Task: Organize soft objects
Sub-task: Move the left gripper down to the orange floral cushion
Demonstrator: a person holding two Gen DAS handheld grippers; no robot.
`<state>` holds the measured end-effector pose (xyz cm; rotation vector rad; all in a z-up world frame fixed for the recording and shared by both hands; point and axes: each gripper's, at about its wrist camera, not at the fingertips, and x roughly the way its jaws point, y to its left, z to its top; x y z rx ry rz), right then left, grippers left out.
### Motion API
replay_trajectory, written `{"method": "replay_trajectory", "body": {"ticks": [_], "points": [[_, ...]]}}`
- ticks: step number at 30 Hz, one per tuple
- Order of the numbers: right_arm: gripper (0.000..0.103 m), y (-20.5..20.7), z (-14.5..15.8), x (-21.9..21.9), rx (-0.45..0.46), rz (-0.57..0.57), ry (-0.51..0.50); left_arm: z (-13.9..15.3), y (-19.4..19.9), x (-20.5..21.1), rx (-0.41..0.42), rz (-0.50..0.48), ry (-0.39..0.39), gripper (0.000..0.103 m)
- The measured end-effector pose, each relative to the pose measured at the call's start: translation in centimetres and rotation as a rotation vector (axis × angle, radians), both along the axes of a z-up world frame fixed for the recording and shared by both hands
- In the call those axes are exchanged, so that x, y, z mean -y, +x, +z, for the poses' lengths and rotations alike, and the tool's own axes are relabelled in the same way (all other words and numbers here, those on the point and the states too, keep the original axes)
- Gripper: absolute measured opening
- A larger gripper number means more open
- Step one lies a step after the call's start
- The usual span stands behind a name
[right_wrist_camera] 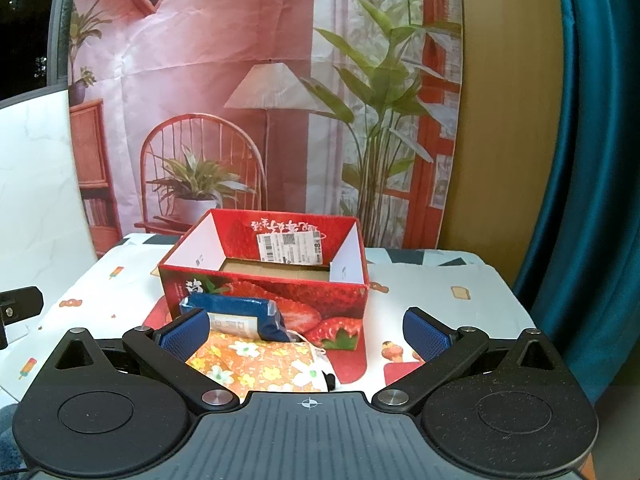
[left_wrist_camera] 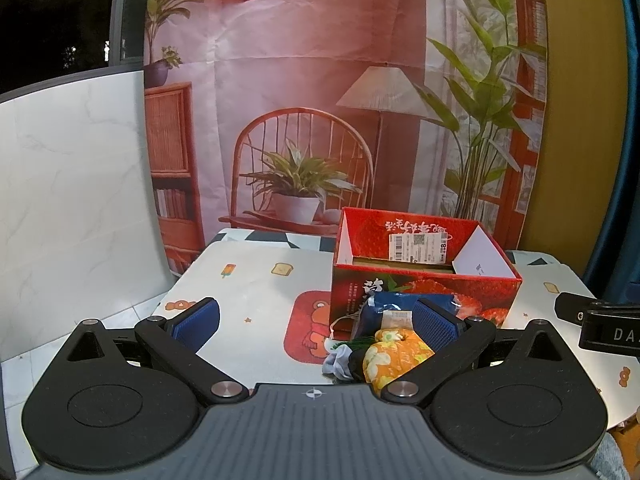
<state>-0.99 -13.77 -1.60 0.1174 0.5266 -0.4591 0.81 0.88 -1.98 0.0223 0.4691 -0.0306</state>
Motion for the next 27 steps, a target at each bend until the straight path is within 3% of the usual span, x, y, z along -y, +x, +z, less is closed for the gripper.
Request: {"method": "replay_trajectory", "body": {"ticks": [9,13,17,23,27], "points": [[0.103,0.1,-0.2,0.1,0.008,-0.004,0.007,-0.2,0.4,0.0,0.002,-0.007,0.005,0.103],[0.103,0.1,-1.0,1.6,0.087,0.014,0.024,-1.0,2.1,0.4,0.018,0.040,0.079,0.103],[0.103,1.2,-2.4,3.9,0.123,0.002,0.021,-2.4,4.8,-0.2,-0.038,0.053,0.041,0.103],[0.103,3.1,-5.9,6.8,0.168,0.021,0.040,-5.0,8.2,-0.1,-0.096,0.051,0.044,0.100],[0.103,5.4,-8.4,7.2,0.090,0.046,0.019,-7.1,9.9,0.7,-0.151,0.008,0.041,0.091]]}}
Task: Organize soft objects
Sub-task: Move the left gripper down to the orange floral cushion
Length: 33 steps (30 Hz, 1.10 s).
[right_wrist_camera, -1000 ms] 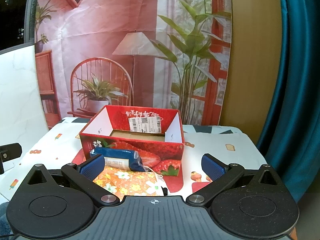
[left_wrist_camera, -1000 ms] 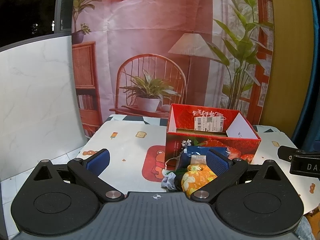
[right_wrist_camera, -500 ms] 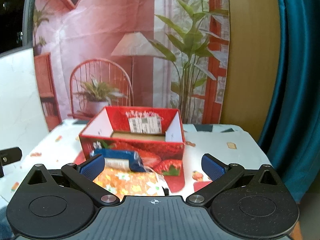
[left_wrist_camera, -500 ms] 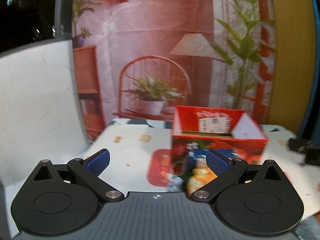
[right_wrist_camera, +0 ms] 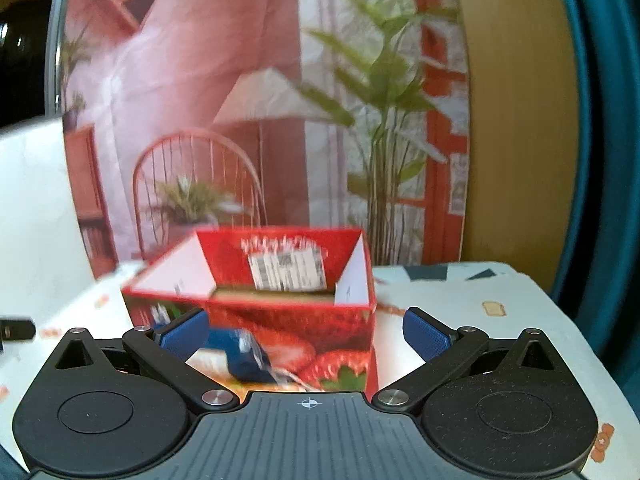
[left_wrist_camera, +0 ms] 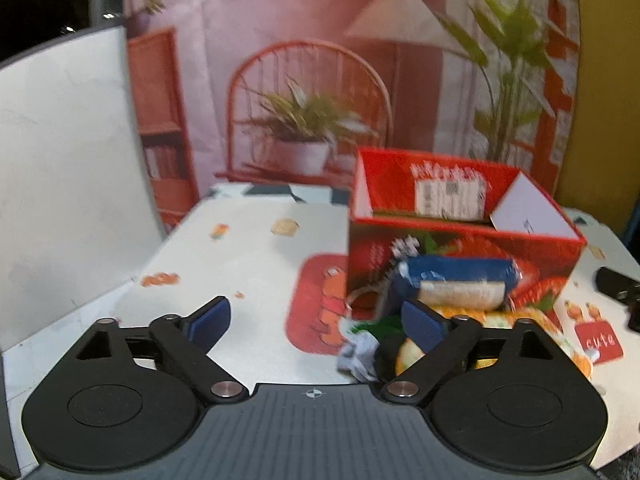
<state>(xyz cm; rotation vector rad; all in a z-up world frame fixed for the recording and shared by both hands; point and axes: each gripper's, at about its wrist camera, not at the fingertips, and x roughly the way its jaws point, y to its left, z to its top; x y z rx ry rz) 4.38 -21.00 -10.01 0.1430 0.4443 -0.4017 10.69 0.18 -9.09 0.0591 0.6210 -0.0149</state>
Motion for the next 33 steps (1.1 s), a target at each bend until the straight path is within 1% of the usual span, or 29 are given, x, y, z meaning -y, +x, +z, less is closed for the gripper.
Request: {"method": "replay_trajectory", "body": {"ticks": [2,3,5,6,7,11,12,15,21,23,28,33], "points": [[0.103,0.8,-1.5,-0.3,-0.034,0.007,-0.005,-1.0,0.5,0.6,-0.028,-0.024,-0.002,0.085],[0.103,1.2,-2.2,-0.3,-0.052,0.014,0.006,-1.5,0.6,0.7,-0.039,-0.036,-0.005,0.083],[0.103,1.8,-3.4,-0.5,-0.082,0.020,0.032,-2.4,0.8,1.2,-0.064,-0.060,-0.016,0.076],[0.103,2.1,-4.1,-0.6,-0.099,0.013,0.036,-2.9,0.8,1.3,-0.073,-0.069,-0.022,0.074],[0.103,2.3,-4.6,-0.8,-0.113,0.013,0.036,-3.3,0.9,1.4,-0.085,-0.078,-0.030,0.070],[0.103,2.8,-6.6,-1.4,-0.148,0.030,0.065,-4.9,0.9,1.8,-0.120,-0.105,-0.055,0.054],[0.103,2.9,-7.1,-1.5,-0.154,0.034,0.074,-5.1,0.9,2.0,-0.125,-0.112,-0.061,0.053],[0.103,2.8,-8.4,-1.8,-0.160,0.036,0.092,-5.9,0.8,2.1,-0.145,-0.126,-0.091,0.050],[0.103,2.1,-9.7,-1.3,-0.129,0.056,0.135,-6.8,0.8,1.3,-0.174,-0.108,-0.181,0.050],[0.103,2.0,-9.9,-1.0,-0.125,0.061,0.142,-6.9,0.9,1.2,-0.174,-0.106,-0.190,0.050],[0.102,1.7,-10.4,-1.0,-0.115,0.065,0.144,-7.0,0.9,1.6,-0.178,-0.112,-0.185,0.050],[0.102,1.6,-10.6,-0.9,-0.115,0.070,0.149,-6.8,0.8,1.4,-0.185,-0.122,-0.209,0.050]]}}
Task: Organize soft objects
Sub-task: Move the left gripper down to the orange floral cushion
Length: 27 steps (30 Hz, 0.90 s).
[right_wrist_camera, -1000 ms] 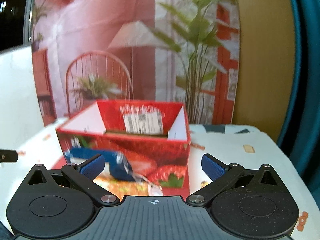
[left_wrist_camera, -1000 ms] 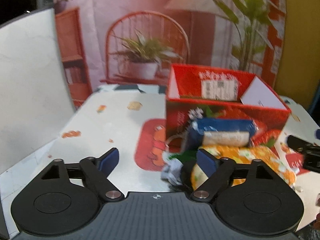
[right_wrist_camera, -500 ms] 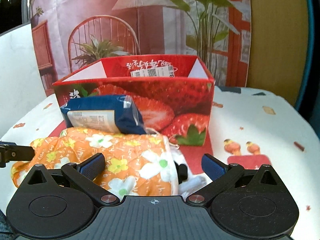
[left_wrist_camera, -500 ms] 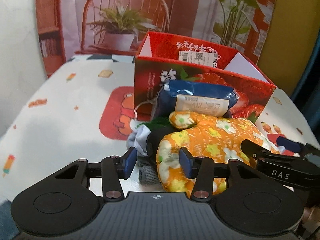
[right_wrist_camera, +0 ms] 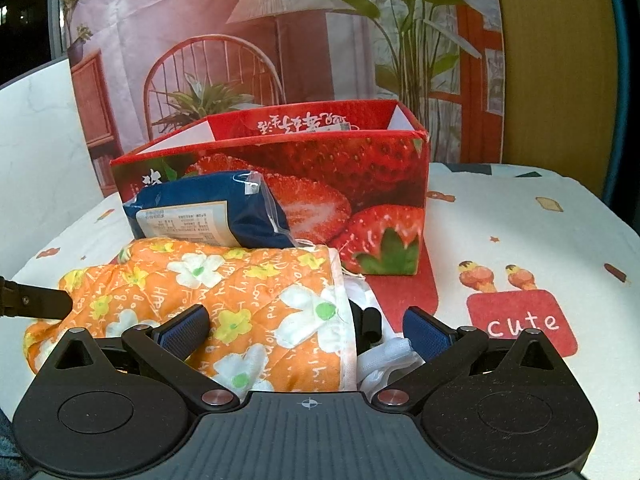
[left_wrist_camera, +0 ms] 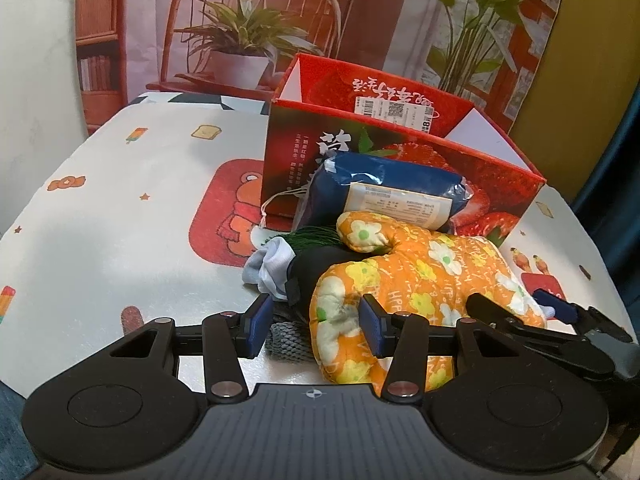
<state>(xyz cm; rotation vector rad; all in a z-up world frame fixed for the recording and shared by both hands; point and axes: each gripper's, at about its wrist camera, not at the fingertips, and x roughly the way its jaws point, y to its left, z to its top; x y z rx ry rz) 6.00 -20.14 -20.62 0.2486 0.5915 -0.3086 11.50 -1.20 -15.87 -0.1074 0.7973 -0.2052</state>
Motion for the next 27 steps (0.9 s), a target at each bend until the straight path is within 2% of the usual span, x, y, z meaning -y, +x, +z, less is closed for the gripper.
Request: {"method": "replay_trajectory", "body": {"ticks": [13,18,24,27], "points": [[0.102,0.1,-0.2,-0.3,-0.013,0.019,-0.040,0.5,-0.6,0.0,0.027,-0.034,-0.026,0.051],[0.101,0.1,-0.2,-0.5,-0.014,0.028,-0.048,-0.5,-0.3,0.6,-0.015,-0.072,-0.034,0.051],[0.091,0.0,0.2,-0.9,-0.017,0.048,-0.061,-1.2,0.0,0.3,-0.018,-0.071,-0.059,0.051],[0.083,0.0,0.6,-1.4,-0.019,0.067,-0.084,-1.3,0.0,0.2,-0.017,-0.072,-0.070,0.050]]}}
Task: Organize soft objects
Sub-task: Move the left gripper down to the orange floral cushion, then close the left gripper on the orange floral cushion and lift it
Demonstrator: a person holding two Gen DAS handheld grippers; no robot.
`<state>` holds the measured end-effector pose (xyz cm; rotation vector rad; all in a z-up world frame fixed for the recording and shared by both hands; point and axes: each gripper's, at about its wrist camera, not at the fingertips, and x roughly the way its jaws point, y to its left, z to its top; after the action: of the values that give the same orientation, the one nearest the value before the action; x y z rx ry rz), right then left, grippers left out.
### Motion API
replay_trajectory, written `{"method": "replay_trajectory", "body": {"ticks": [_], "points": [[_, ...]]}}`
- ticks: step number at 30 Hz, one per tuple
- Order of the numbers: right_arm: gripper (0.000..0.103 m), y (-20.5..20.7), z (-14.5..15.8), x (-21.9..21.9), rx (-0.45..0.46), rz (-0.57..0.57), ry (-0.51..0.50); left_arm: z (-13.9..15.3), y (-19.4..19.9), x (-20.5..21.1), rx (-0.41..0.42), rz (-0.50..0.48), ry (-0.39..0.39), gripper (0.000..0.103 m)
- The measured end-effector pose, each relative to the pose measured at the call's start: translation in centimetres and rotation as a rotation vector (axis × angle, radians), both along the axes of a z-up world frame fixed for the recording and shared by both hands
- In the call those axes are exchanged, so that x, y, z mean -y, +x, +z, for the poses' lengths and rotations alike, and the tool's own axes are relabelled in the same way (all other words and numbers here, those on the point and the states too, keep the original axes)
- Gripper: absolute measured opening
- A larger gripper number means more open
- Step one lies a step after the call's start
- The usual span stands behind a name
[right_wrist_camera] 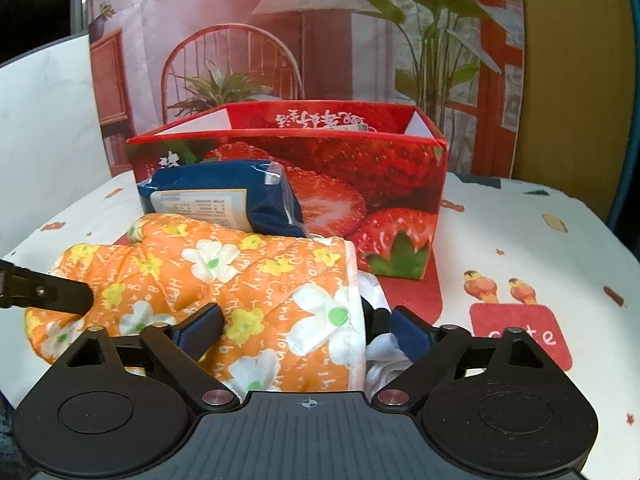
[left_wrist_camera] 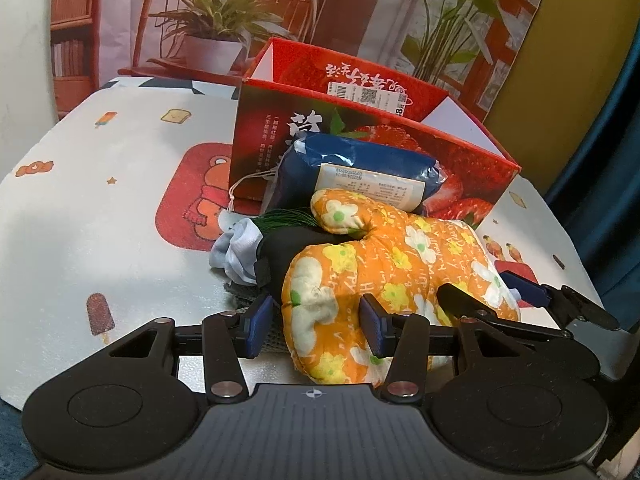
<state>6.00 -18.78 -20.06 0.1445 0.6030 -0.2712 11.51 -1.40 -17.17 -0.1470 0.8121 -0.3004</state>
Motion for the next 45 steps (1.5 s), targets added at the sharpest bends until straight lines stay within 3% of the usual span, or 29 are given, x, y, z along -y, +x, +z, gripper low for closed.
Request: {"method": "replay_trajectory", "body": {"ticks": [4,10,14,19,24,26,32,40,45], "points": [[0.074,-0.1,0.2,-0.2,-0.006,0.028,-0.007,0.0,-0.1,0.1,0.007,-0.009,0.004,0.048],[0.078,0.8,1.7,2.4,-0.025,0.053,0.098,0.0,0.3,-0.3,0.009,-0.007,-0.001,0.048],[0.078,1.1,3.0,4.7,-0.015,0.038,0.158,0.1,0.2,-0.3,0.014,-0.014,-0.007,0.041],[0.075,2.8,1.8,4.7,-0.092,0.123,0.204,0.0,0.2,-0.5,0.012,-0.020,-0.013,0.040],[0.074,4.1,1.1,5.0,-0.106,0.158,0.290,-0.1,1.1,-0.7,-0.002,-0.025,-0.029,0.038],[0.059,4.4,1.7,5.0,-0.116,0.167,0.288,0.4,0.9,-0.8,0.014,-0.036,-0.024,0.024],[0.012,3.6,5.6,4.9,-0.087,0.213,0.232,2.7,0.5,-1.2,0.090,-0.045,-0.002,0.013],[0.009,2.5,11.4,4.5,0.010,0.289,0.135,7.1,-0.8,-1.6,0.248,-0.051,0.006,0.013],[0.008,3.2,14.3,4.6,0.075,0.296,0.069,9.7,0.5,-1.0,0.314,-0.054,0.030,0.013]]}}
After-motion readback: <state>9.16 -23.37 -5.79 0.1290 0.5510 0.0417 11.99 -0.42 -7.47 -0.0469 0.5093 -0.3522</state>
